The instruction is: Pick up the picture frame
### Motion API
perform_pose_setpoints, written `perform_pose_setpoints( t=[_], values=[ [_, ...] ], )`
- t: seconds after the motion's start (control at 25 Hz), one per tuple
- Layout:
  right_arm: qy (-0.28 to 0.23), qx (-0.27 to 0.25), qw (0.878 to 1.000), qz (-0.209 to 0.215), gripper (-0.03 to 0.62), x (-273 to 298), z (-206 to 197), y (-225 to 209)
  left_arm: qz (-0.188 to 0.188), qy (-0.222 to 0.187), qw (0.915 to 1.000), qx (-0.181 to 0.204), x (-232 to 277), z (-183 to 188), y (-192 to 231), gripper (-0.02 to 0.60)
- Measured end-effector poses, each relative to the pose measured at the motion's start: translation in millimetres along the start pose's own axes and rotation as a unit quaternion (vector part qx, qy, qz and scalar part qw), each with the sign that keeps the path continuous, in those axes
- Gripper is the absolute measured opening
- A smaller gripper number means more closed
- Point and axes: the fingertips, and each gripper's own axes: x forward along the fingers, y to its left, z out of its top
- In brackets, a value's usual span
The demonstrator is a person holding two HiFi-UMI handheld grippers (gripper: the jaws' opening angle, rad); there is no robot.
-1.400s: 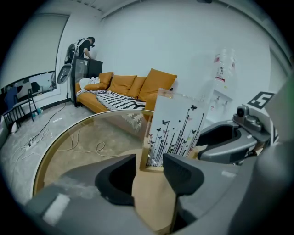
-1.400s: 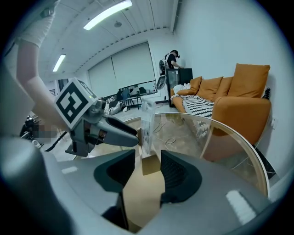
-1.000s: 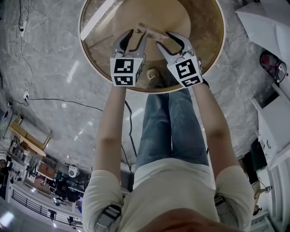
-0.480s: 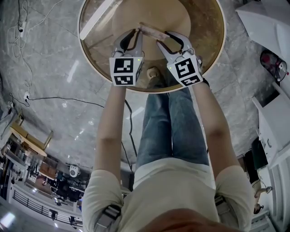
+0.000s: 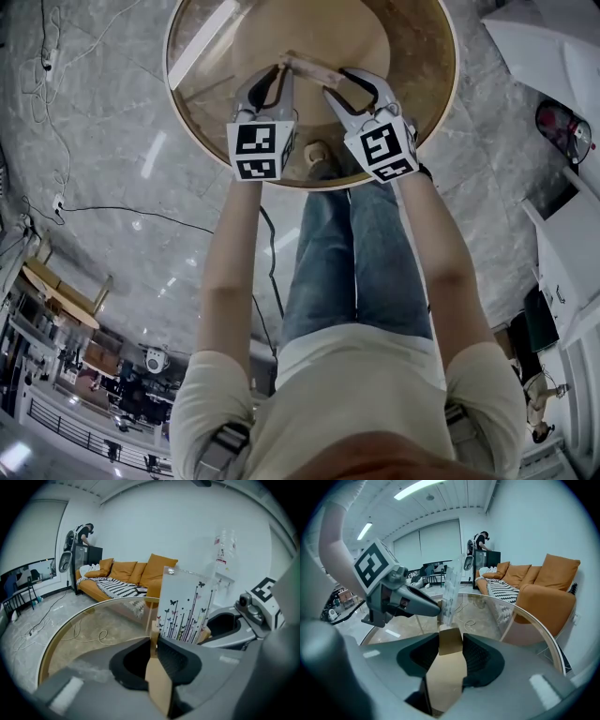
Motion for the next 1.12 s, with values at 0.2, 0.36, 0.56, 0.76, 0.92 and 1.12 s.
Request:
perform_pose_setpoints(
  t=[0.2,0.36,0.56,0.76,0.92,1.12],
  values=[
    [-0.008,-0.014,1.0,-0.002,0.16,-21,14,6,0.005,-0.011,0.9999,0.003,-20,13,-9,0.044],
    [-0.015,-0.019,1.0,-0.002,0.16,-42,28,16,0.007,-0.017,0.9998,0.007,-43,22,-18,0.044],
    [-0.022,-0.023,0.999,-0.005,0.16,-67,47,30,0.013,-0.025,0.9995,0.015,-72,36,-27,0.044],
    [-0.029,-0.032,0.999,-0.009,0.16,-100,65,46,0.01,-0.036,0.9992,0.014,-106,49,-44,0.043],
    [-0.028,-0.037,0.999,-0.009,0.16,-122,81,62,0.012,-0.03,0.9995,0.002,-137,60,-53,0.043],
    [-0.033,-0.036,0.999,-0.011,0.16,-161,100,90,0.012,-0.045,0.9989,-0.006,-179,70,-71,0.043]
  ],
)
